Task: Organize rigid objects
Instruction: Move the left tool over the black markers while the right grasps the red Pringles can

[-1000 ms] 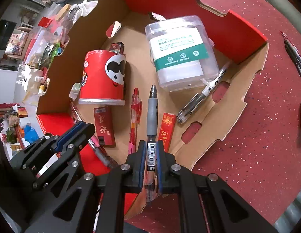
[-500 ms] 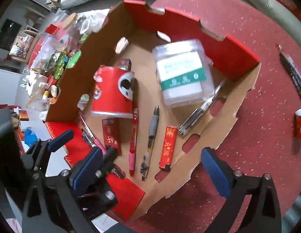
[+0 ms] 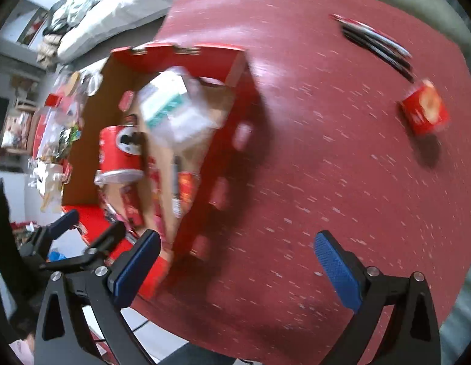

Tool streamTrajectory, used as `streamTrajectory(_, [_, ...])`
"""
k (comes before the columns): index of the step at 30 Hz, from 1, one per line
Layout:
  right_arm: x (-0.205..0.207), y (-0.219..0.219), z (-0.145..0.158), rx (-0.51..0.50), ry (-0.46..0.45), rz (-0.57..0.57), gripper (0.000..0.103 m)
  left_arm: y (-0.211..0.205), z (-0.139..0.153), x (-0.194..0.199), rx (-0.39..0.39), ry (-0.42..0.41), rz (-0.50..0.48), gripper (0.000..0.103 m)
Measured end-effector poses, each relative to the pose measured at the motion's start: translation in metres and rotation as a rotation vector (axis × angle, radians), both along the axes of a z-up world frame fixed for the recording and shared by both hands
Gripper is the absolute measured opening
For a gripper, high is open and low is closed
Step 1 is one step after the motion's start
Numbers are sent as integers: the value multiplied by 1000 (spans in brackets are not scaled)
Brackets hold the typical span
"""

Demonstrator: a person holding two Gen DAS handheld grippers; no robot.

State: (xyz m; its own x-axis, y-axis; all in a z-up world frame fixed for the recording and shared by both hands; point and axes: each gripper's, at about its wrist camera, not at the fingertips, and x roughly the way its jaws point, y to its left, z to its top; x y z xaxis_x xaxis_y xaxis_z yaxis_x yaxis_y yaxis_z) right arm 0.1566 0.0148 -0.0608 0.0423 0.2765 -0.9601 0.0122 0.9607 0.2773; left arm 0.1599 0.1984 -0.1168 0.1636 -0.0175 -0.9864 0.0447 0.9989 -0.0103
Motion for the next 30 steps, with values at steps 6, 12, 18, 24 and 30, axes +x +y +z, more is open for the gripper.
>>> streamTrajectory(6, [-23, -72, -17, -15, 40, -61, 102, -58, 4, -25, -33, 53, -83, 103])
streamTrajectory(12, [-26, -150, -30, -95, 41, -112, 102, -137, 1, -34, -99, 71, -148, 103])
streamTrajectory(18, [9, -186, -28, -202, -53, -25, 102, -180, -7, 5, -142, 93, -75, 103])
streamTrajectory(24, [72, -186, -32, -321, -155, 151, 102, -190, -6, 51, -166, 61, 48, 103])
streamTrajectory(30, [110, -170, -67, -302, -142, 268, 101, -189, -8, 107, -197, 35, 185, 103])
